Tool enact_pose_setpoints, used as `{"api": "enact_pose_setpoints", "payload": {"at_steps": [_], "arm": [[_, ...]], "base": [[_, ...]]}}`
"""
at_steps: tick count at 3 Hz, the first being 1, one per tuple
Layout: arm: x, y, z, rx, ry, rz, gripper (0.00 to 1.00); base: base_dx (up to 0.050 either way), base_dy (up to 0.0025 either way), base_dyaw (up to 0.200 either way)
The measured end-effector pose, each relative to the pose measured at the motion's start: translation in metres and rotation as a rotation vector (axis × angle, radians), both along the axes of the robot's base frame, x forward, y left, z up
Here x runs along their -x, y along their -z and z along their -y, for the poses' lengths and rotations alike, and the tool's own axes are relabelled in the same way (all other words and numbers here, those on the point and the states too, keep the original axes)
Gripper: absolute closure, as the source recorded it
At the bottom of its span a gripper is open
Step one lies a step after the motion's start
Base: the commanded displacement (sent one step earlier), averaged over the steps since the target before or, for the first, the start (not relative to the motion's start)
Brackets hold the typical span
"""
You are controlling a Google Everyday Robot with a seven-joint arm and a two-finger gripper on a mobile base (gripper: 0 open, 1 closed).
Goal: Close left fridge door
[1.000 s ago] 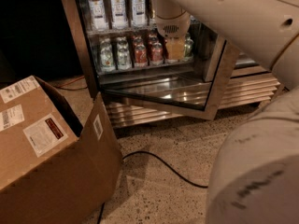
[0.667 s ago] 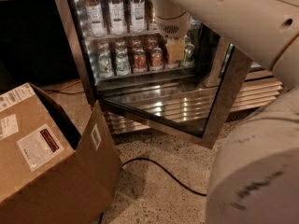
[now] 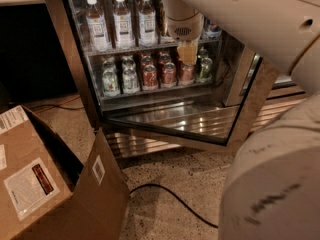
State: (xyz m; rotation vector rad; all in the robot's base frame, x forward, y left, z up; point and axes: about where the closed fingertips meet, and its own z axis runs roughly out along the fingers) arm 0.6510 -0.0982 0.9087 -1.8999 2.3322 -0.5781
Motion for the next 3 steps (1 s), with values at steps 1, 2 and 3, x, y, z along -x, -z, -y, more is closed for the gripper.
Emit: {"api": "enact_pose_setpoints", "payload": {"at_steps": [1,2,3], "arm": [[0.0,0.0,0.0,0.0,0.0,0.0,1.0],[0.0,0.0,0.0,0.0,0.0,0.0,1.0],[0.0,0.0,0.0,0.0,0.0,0.0,1.0]], "base": [[0.05,0.0,0.0],[0.05,0.00001,0.0],[0.05,-0.00002,0.001]]}}
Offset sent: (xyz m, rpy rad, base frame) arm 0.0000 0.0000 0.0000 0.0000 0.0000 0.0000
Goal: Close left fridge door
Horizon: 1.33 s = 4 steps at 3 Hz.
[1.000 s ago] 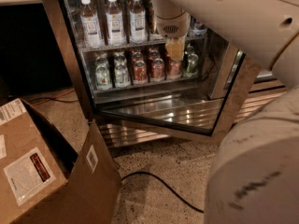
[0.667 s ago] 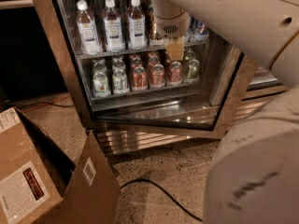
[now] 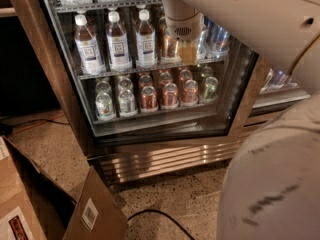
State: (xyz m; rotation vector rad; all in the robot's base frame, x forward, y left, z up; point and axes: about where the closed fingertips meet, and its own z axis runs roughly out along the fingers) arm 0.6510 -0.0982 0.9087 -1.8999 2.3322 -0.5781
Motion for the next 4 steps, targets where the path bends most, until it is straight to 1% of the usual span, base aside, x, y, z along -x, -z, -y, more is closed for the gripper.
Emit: {"api": "enact_pose_setpoints", "payload": {"at_steps": [1,3,4], "arm": [[0.0,0.0,0.0,0.0,0.0,0.0,1.0],[0.004,0.0,0.001,0.0,0.0,0.0,1.0],[0.02,0.061,-0.008,-0.033,0.015,-0.133,1.0]], "base": [[0.05,-0.00002,0.0],[0.0,0.0,0.0],[0.0,0.0,0.0]]}}
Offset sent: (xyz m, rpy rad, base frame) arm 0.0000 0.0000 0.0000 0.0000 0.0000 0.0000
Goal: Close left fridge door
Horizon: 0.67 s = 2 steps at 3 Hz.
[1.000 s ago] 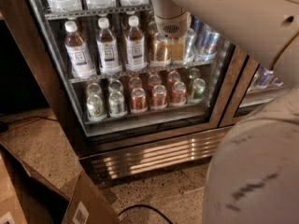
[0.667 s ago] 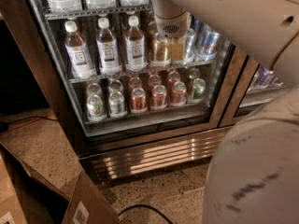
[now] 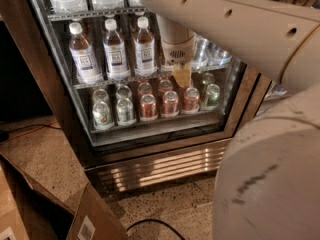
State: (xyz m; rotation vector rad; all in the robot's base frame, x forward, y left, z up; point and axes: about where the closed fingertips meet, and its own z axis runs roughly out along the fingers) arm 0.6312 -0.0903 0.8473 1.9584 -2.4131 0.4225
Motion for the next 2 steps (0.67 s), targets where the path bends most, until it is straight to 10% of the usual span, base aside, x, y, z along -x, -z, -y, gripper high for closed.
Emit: {"api": "enact_pose_setpoints", "payload": {"at_steps": [2], "arm": [[0.026,0.072,-0.015,-0.039,0.018,-0.177,1.0]], "base": [[0.0,0.0,0.0]]}}
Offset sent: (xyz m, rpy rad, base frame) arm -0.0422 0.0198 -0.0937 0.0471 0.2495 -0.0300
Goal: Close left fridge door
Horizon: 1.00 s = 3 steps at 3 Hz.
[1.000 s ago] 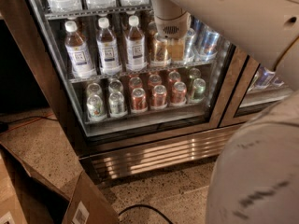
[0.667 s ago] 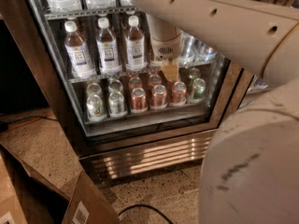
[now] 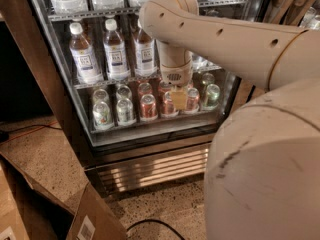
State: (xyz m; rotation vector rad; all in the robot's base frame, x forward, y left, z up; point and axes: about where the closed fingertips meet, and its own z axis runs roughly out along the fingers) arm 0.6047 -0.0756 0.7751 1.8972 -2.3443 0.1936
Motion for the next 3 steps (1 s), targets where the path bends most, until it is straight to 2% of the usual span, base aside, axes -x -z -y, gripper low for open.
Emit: {"api": "enact_pose_setpoints", "payload": {"at_steps": [2,3], "arm": [[-0.004,-0.004,0.001,-0.004,0.001,0.004,1.0],[0.021,0.008,-0.002,-0.018,-0.001,-0.004,1.0]], "base": [[0.0,0.0,0.0],[0.0,0.0,0.0]]}}
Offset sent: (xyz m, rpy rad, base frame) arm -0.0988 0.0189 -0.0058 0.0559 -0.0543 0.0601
